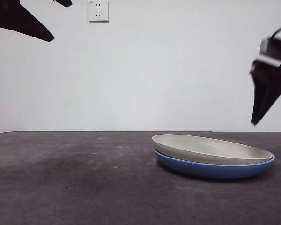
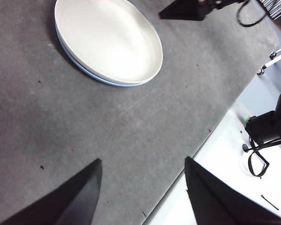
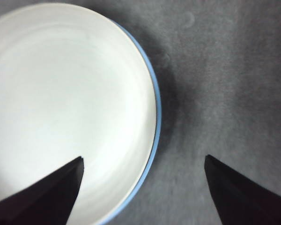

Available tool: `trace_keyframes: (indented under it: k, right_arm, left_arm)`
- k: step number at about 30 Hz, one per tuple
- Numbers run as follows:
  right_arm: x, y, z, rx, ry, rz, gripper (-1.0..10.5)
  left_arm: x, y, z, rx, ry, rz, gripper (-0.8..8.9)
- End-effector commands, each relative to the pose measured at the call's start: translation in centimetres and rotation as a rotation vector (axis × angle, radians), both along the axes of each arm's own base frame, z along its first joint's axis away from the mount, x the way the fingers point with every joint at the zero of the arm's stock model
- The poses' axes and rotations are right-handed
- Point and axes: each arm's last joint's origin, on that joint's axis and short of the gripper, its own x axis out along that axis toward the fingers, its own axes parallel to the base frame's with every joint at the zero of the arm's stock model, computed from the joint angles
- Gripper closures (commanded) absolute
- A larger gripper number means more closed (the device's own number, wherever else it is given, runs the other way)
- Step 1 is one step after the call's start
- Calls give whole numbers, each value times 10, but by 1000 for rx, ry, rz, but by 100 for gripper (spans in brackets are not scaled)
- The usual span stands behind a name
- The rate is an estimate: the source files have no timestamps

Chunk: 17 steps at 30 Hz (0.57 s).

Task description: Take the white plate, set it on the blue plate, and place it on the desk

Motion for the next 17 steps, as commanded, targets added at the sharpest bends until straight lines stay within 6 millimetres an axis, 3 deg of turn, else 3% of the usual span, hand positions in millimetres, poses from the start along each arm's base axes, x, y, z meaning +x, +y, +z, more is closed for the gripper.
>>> trace_keyframes:
  k: [1, 5, 8, 17]
  right_arm:
    - [12, 2, -12, 11, 14, -7, 535]
    - [22, 3, -28, 13, 38, -12, 550]
    - [27, 4, -36, 13, 39, -7, 652]
    - [32, 10, -42, -7, 26, -3, 734]
  left_arm:
    - [1, -2, 3, -6, -19, -18, 533]
    - [1, -2, 3, -6, -19, -18, 533]
    - [1, -2, 3, -6, -18, -17, 534]
    - [1, -2, 3, -6, -18, -17, 534]
